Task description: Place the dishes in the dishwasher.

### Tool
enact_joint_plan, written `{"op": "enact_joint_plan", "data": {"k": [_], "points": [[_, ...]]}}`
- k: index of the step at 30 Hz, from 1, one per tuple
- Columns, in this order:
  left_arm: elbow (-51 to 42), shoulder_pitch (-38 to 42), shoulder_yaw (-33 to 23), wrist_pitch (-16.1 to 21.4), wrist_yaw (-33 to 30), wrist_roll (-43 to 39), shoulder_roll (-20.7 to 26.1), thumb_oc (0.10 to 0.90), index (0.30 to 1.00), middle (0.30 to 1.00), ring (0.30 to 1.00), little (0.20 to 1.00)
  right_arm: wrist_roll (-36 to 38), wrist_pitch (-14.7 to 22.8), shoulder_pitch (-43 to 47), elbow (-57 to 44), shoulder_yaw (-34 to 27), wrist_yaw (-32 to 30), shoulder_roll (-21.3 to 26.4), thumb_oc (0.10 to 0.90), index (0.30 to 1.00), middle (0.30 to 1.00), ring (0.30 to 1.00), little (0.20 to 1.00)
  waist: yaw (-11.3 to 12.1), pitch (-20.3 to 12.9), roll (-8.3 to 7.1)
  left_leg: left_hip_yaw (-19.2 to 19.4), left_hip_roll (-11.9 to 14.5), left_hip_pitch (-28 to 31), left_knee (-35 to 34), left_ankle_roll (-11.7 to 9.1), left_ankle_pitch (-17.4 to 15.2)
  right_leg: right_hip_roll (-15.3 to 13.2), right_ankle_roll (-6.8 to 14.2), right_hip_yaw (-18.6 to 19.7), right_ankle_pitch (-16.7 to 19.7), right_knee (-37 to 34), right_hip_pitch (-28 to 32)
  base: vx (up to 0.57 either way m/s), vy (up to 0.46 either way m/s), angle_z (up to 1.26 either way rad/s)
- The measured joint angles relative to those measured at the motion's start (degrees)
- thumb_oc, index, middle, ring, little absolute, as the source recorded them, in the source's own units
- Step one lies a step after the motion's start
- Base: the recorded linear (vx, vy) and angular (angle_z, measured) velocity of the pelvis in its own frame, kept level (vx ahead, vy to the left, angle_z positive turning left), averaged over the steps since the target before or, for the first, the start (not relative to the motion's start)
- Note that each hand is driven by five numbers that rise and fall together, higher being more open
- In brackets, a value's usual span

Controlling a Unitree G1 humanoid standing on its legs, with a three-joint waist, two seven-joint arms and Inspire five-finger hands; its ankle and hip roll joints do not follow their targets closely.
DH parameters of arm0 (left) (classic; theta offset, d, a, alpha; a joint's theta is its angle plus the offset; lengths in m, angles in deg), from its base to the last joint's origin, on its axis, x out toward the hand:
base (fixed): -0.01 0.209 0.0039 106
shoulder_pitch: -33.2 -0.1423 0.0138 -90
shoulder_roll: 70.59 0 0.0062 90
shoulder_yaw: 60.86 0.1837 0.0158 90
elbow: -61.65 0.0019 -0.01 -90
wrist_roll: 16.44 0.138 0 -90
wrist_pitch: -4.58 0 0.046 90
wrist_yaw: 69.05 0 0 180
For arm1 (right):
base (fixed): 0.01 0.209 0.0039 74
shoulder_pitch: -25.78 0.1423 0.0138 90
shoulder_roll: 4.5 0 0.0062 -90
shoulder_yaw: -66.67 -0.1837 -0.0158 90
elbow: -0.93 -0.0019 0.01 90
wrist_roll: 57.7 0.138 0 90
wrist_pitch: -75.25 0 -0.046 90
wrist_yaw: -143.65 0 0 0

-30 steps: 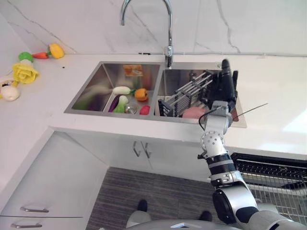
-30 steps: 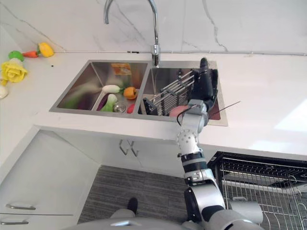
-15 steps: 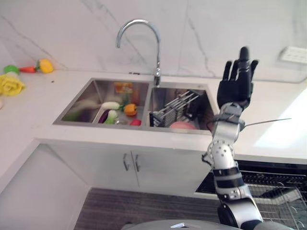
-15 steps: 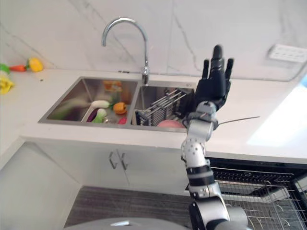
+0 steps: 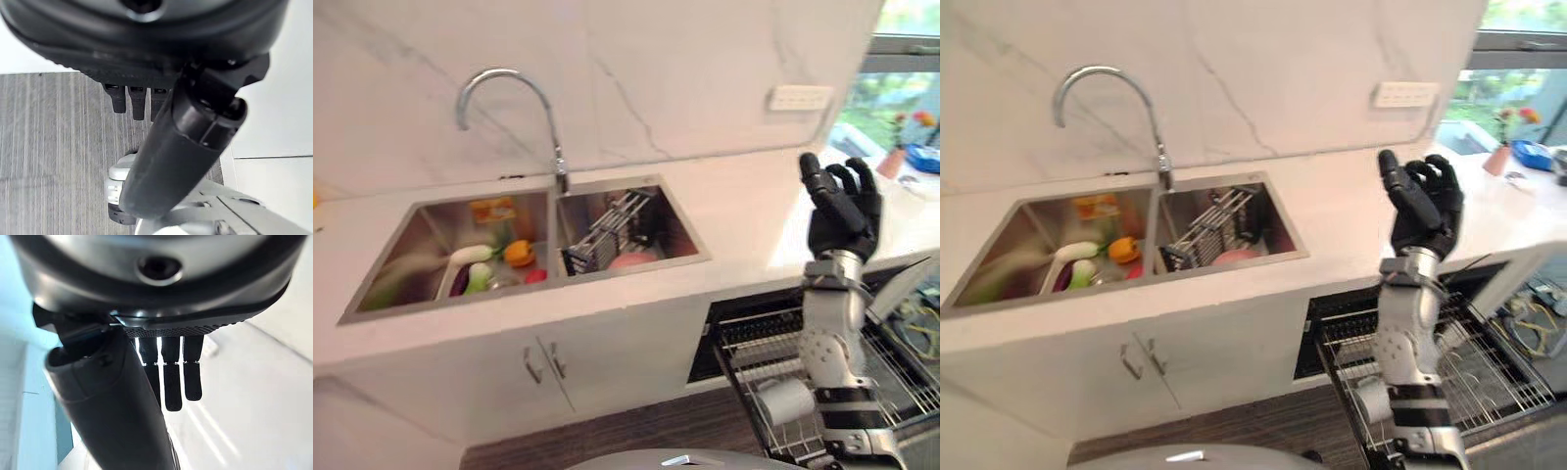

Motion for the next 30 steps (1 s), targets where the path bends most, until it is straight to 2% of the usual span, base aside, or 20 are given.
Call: {"op": "enact_joint_plan", "data": {"k": [1,2,3,5,7,8,10,11,12,14,18,20,22,23,24,25,26,28,29,30], "points": [[0.63,-0.18,-0.49,-0.04,1.19,-1.35,0.03,0.800,0.900,0.900,0.900,0.900,-5.82,-1.25,-1.67,0.15,-4.03,-0.88,1.12,0.800,0.900,0.900,0.900,0.900,-1.30,0.03,-0.25,1.37,-0.41,0.56,0.02,0.09,-0.25,-0.08,0.17,0.62,0.12,0.01,-0.67,-0.04,0.027,-0.36],[0.63,-0.18,-0.49,-0.04,1.19,-1.35,0.03,0.800,0.900,0.900,0.900,0.900,-5.82,-1.25,-1.67,0.15,-4.03,-0.88,1.12,0.800,0.900,0.900,0.900,0.900,-1.30,0.03,-0.25,1.37,-0.41,0.56,0.02,0.09,-0.25,-0.08,0.17,0.62,0.12,0.01,-0.67,-0.06,0.030,-0.30],[1.03,-0.29,-0.47,-0.03,1.71,-1.33,0.37,0.800,0.900,0.900,0.900,0.900,-15.98,-2.67,-6.67,1.59,-8.25,-1.03,3.70,0.800,0.900,0.900,0.900,0.900,-1.85,-0.28,-0.99,1.63,-0.83,0.54,0.01,0.24,-0.42,-0.24,0.58,1.98,0.72,0.04,-1.03,-0.07,0.039,-0.12],[1.48,-0.57,-0.35,-0.01,2.03,-1.33,0.35,0.800,0.900,0.900,0.900,0.900,-19.61,-4.07,-9.46,3.42,-10.27,-2.15,2.11,0.800,0.900,0.900,0.900,0.900,-3.14,-0.63,-0.91,2.45,-1.09,0.41,0.09,0.32,-0.46,-0.29,0.67,2.29,0.81,0.08,-1.65,-0.08,0.060,-0.21],[1.60,-0.37,0.31,-0.05,2.77,-0.56,0.86,0.800,0.900,0.900,0.900,0.900,-29.42,-5.12,-13.29,9.50,-10.52,-2.85,2.71,0.800,0.900,0.900,0.900,0.900,-3.26,-0.57,-1.55,3.38,-1.48,0.46,0.00,0.61,-0.63,-0.53,1.31,3.78,1.50,0.23,-2.17,-0.07,0.069,-0.28],[1.62,-0.29,0.79,-0.06,3.04,-0.28,0.85,0.800,0.900,0.900,0.900,0.900,-35.73,-9.42,-15.99,13.24,-9.52,-4.17,3.64,0.800,0.900,0.900,0.900,0.900,-4.24,-0.32,-1.82,3.82,-2.15,0.95,0.01,0.75,-0.89,-1.07,1.14,4.05,1.39,0.12,-2.37,-0.09,0.085,-0.18],[1.27,-0.08,2.34,-0.05,2.89,0.34,0.91,0.800,0.900,0.900,0.900,0.900,-44.29,-13.39,-19.10,18.54,-9.51,-6.47,3.48,0.800,0.900,0.900,0.900,0.900,-4.17,-0.11,-1.87,3.86,-2.79,1.05,0.00,1.20,-0.89,-1.76,1.14,4.24,1.38,0.14,-2.28,-0.09,0.082,-0.07],[1.19,-0.27,2.69,0.00,2.81,0.27,0.41,0.800,0.900,0.900,0.900,0.900,-48.80,-17.62,-20.29,22.38,-9.56,-8.45,2.66,0.800,0.900,0.900,0.900,0.900,-4.45,0.14,-1.61,3.97,-3.66,0.85,0.01,1.51,-1.02,-2.52,1.16,4.13,1.38,0.13,-2.34,-0.09,0.114,-0.03],[1.16,-0.03,3.89,0.04,2.45,0.33,0.25,0.800,0.900,0.900,0.900,0.900,-51.31,-19.04,-20.23,26.84,-9.61,-9.72,2.64,0.800,0.900,0.900,0.900,0.900,-4.71,0.21,-1.55,3.92,-4.12,0.82,0.00,1.69,-1.14,-3.04,1.22,4.37,1.41,0.13,-2.37,-0.11,0.139,-0.05],[1.17,0.10,4.98,0.24,2.24,0.33,-0.43,0.800,0.900,0.900,0.900,0.900,-53.16,-22.11,-21.97,30.96,-10.46,-11.67,1.55,0.800,0.900,0.900,0.900,0.900,-5.30,0.40,-1.39,3.68,-5.44,1.38,0.01,2.15,-1.24,-4.08,1.54,4.96,1.36,0.13,-2.39,-0.09,0.119,-0.02],[1.26,-0.15,5.30,0.63,2.05,0.51,-0.49,0.800,0.900,0.900,0.900,0.900,-54.95,-21.89,-22.62,31.07,-10.62,-12.82,-0.58,0.800,0.900,0.900,0.900,0.900,-5.89,0.66,-1.61,3.45,-7.62,1.59,0.00,3.44,-1.40,-5.80,2.54,5.67,0.75,0.19,-2.64,-0.09,0.129,-0.18],[1.28,-0.02,5.18,1.23,2.03,0.50,-0.36,0.800,0.900,0.900,0.900,0.900,-56.79,-21.66,-22.10,30.92,-10.17,-12.73,-1.26,0.800,0.900,0.900,0.900,0.900,-5.31,0.94,-2.27,3.20,-8.86,1.51,0.00,4.26,-1.40,-6.61,4.09,6.86,-0.47,0.91,-3.85,-0.09,0.143,-0.21],[1.28,0.05,4.98,1.66,2.05,0.47,-0.32,0.800,0.900,0.900,0.900,0.900,-56.67,-20.81,-21.76,31.13,-10.14,-12.65,-2.75,0.800,0.900,0.900,0.900,0.900,-5.34,1.94,-3.25,3.05,-9.64,1.54,0.00,5.07,-1.31,-7.65,4.50,7.08,-0.78,1.53,-4.28,-0.07,0.117,-0.15],[1.43,0.03,5.01,1.87,2.06,0.47,-0.54,0.800,0.900,0.900,0.900,0.900,-56.14,-20.33,-21.99,31.75,-10.30,-12.48,-3.74,0.800,0.900,0.900,0.900,0.900,-5.41,2.19,-3.44,3.16,-10.37,1.66,0.01,5.30,-1.33,-8.03,5.78,7.06,-1.79,1.57,-4.34,-0.08,0.121,-0.29],[2.04,0.06,4.43,2.39,2.19,0.48,-0.95,0.800,0.900,0.900,0.900,0.900,-56.05,-19.33,-21.44,33.03,-10.48,-12.53,-6.16,0.800,0.900,0.900,0.900,0.900,-5.44,3.08,-3.89,3.06,-10.75,2.14,-0.02,6.77,-1.40,-8.79,7.82,6.94,-4.22,2.31,-4.45,-0.08,0.112,-0.31],[2.16,0.02,4.39,2.38,2.37,0.40,-0.99,0.800,0.900,0.900,0.900,0.900,-55.97,-19.84,-21.40,34.27,-9.90,-12.22,-6.61,0.800,0.900,0.900,0.900,0.900,-5.29,3.43,-3.54,3.38,-10.69,2.14,-0.02,6.97,-1.41,-8.88,8.23,6.72,-4.91,2.81,-4.60,-0.10,0.131,-0.25],[2.41,0.07,4.43,2.78,2.32,0.43,-1.12,0.800,0.900,0.900,0.900,0.900,-54.15,-20.36,-21.67,38.29,-9.07,-11.24,-7.62,0.800,0.900,0.900,0.900,0.900,-5.33,3.79,-4.16,3.59,-10.85,2.23,-0.02,7.21,-1.29,-9.10,8.09,5.99,-5.11,5.95,-5.44,-0.07,0.090,-0.05],[2.56,0.02,4.44,3.19,2.41,0.40,-0.80,0.800,0.900,0.900,0.900,0.900,-52.64,-20.77,-22.15,41.68,-8.36,-11.02,-8.82,0.800,0.900,0.900,0.900,0.900,-5.64,4.62,-5.53,3.38,-12.08,2.90,0.00,7.29,-1.29,-10.22,7.64,5.83,-5.57,7.22,-5.86,-0.05,0.044,-0.05],[2.59,-0.03,4.43,3.18,2.39,0.38,-1.08,0.800,0.900,0.900,0.900,0.900,-51.37,-21.18,-22.61,42.65,-8.35,-10.81,-9.23,0.800,0.900,0.900,0.900,0.900,-5.54,4.94,-5.41,3.40,-12.24,3.09,0.00,7.45,-1.30,-10.55,7.77,5.55,-5.66,6.99,-5.90,-0.06,0.054,-0.27],[2.58,0.08,4.11,3.21,2.66,0.45,-1.56,0.800,0.900,0.900,0.900,0.900,-49.73,-21.28,-22.78,43.25,-8.52,-10.84,-10.13,0.800,0.900,0.900,0.900,0.900,-5.66,5.66,-4.66,3.61,-12.38,3.08,-0.02,8.02,-1.28,-10.87,8.12,4.70,-6.37,6.56,-5.86,-0.04,0.038,-0.31]]}}
